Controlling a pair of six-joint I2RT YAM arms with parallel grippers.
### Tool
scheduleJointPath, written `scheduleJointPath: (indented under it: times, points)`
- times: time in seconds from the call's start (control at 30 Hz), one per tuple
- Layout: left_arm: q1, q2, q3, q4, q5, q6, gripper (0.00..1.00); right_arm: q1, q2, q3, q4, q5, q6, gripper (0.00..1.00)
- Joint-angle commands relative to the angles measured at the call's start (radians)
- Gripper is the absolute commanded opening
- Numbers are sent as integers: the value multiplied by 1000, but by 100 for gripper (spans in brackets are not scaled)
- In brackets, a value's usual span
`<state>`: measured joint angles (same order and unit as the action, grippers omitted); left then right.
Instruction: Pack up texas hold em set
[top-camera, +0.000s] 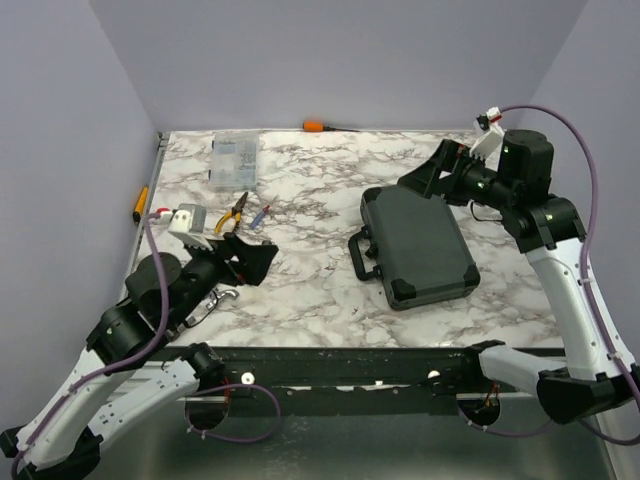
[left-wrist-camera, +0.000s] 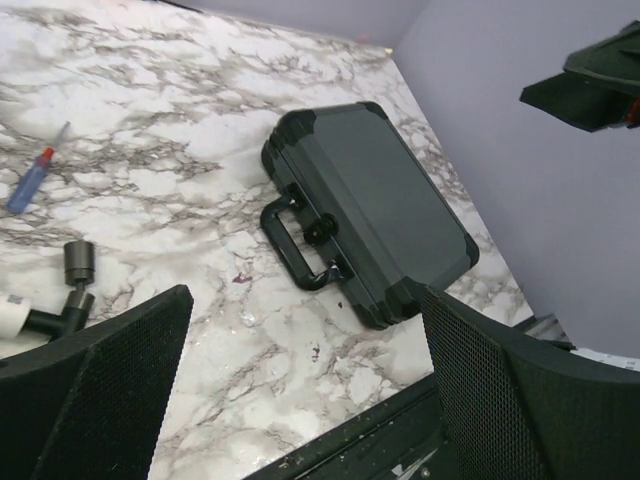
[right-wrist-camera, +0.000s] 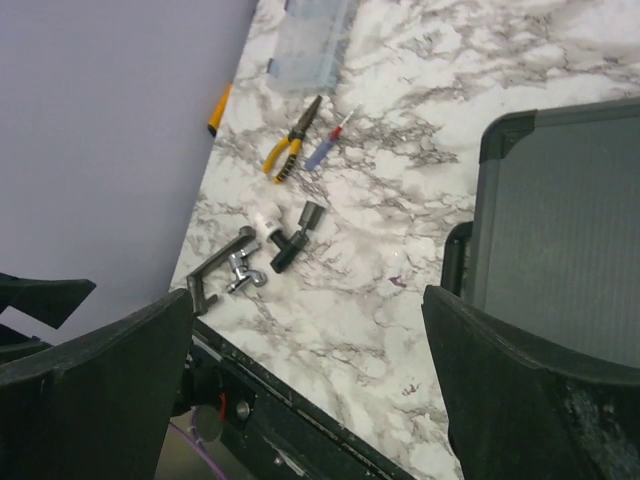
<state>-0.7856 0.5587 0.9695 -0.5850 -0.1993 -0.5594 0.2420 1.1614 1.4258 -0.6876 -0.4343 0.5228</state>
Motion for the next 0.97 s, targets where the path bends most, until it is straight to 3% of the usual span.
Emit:
scheduleJointPath:
  times: [0.0, 0.17, 0.53, 0.73, 0.93]
  points:
    - [-1, -121, -47, -81, -139, 33, 95, -1, -88, -9, 67, -31, 8, 100]
    - [-1, -252, -114, -140, -297, 53, 95, -2, -226, -123, 142, 57, 30, 100]
    - [0, -388, -293, -125, -537, 152, 99, -1, -389, -231, 60, 221, -7, 100]
    - [-1, -430, -403, 45, -560, 261, 99, -2, -442, -255, 78, 224, 24, 100]
    - [-1, -480, -467, 81, -519, 244, 98, -2, -433, -237, 71, 251, 27, 100]
